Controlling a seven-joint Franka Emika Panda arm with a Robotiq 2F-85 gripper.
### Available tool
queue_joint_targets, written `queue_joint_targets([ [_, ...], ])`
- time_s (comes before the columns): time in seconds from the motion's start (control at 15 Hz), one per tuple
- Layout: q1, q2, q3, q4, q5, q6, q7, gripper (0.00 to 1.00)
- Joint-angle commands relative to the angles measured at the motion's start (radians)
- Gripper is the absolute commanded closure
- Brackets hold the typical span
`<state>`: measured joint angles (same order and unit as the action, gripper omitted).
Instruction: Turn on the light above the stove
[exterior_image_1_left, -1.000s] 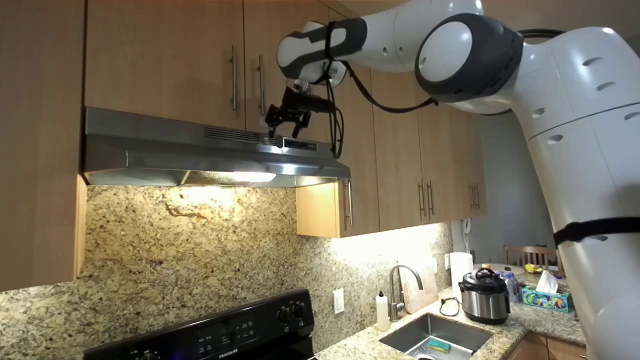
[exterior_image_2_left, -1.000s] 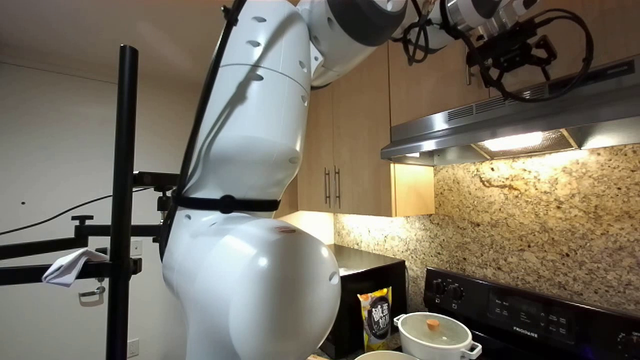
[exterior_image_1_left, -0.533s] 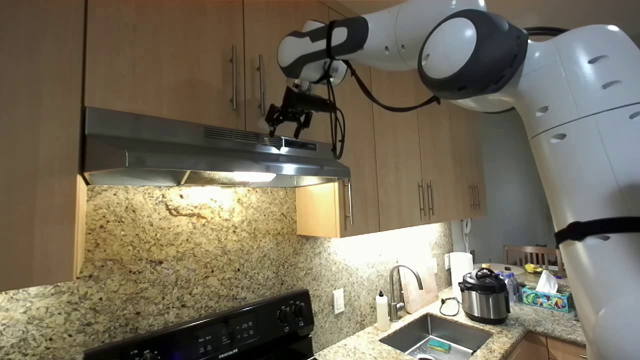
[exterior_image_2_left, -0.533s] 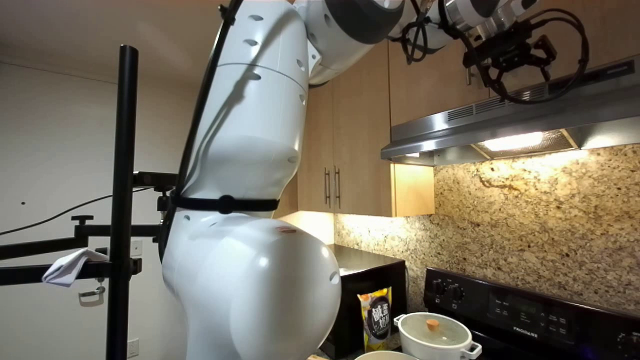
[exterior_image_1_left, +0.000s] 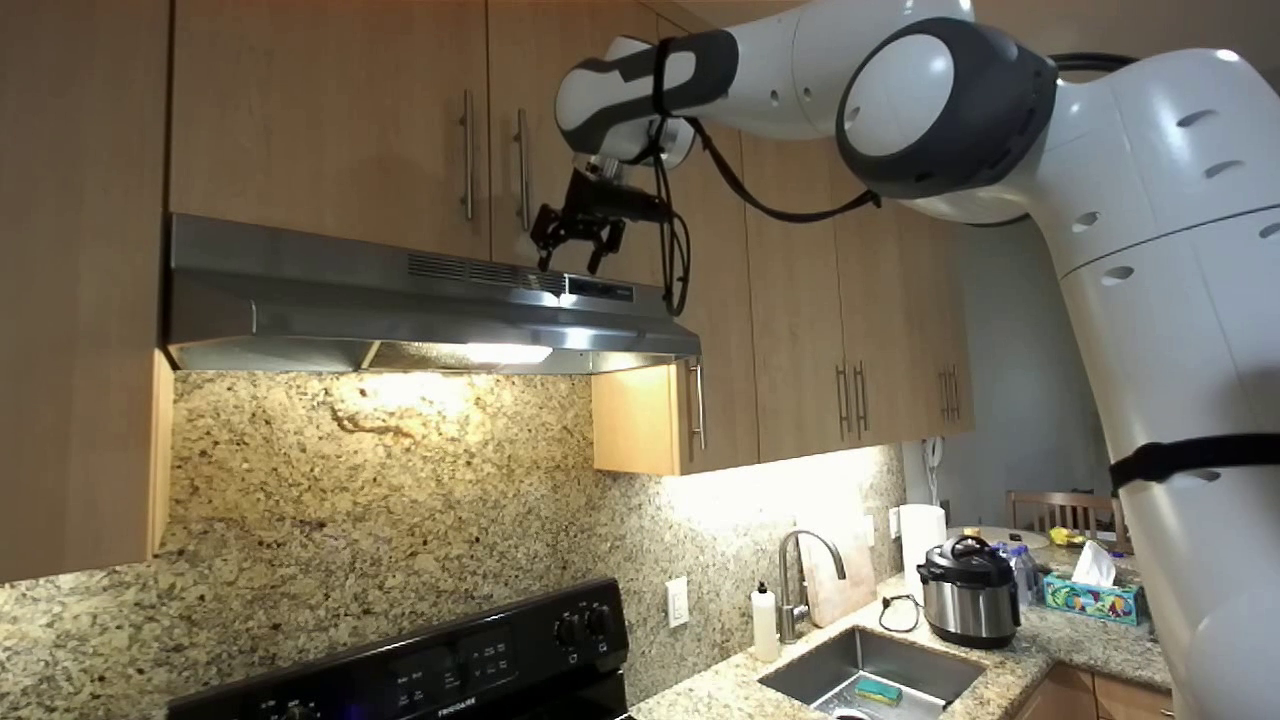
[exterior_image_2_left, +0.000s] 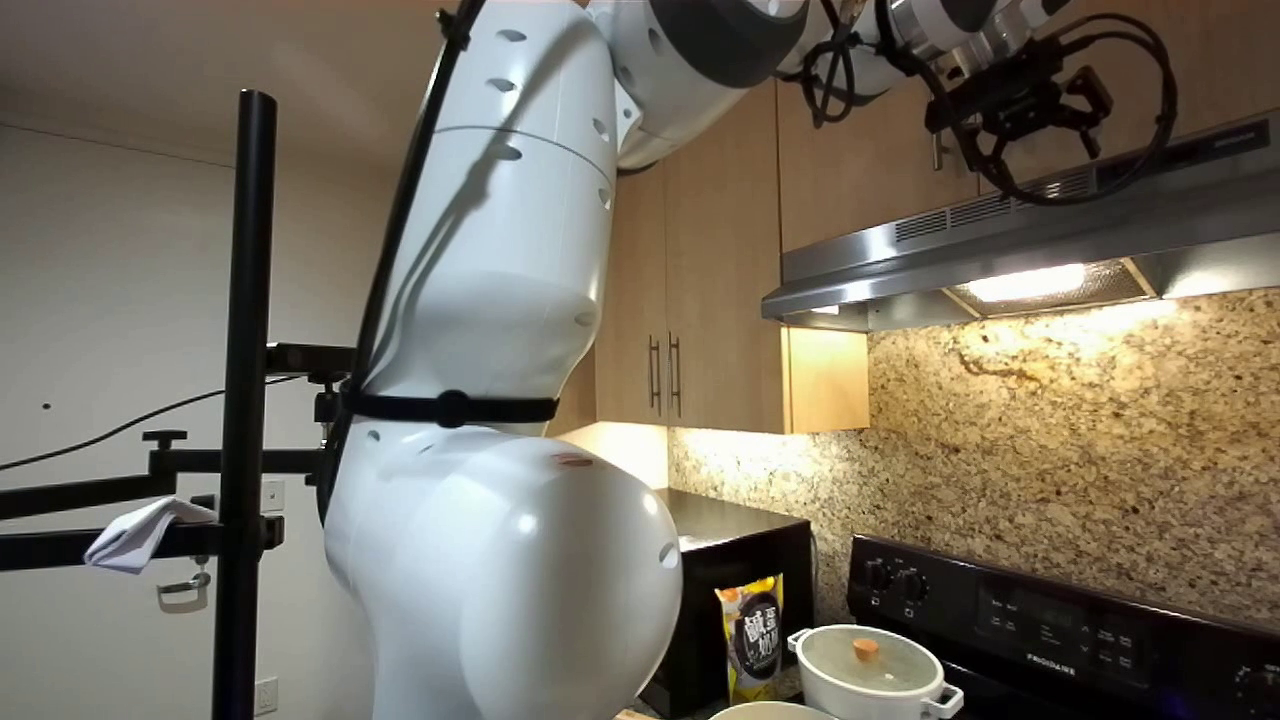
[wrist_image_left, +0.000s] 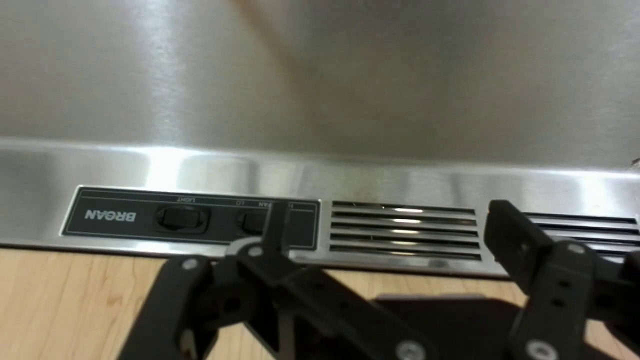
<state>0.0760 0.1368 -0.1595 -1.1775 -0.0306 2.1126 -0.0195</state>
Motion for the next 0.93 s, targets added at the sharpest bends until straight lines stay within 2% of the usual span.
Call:
queue_joint_targets([
  [0.0,0.005,-0.048,-0.001,-0.036,-0.014,0.004,0.017,0.0],
  [0.47,0.003,-0.138,-0.005,-0.127,-0.024,-0.015,0.035,0.0],
  [0.87,0.001,-0.255,-0.008,-0.298,-0.033,-0.018,0.058,0.0],
])
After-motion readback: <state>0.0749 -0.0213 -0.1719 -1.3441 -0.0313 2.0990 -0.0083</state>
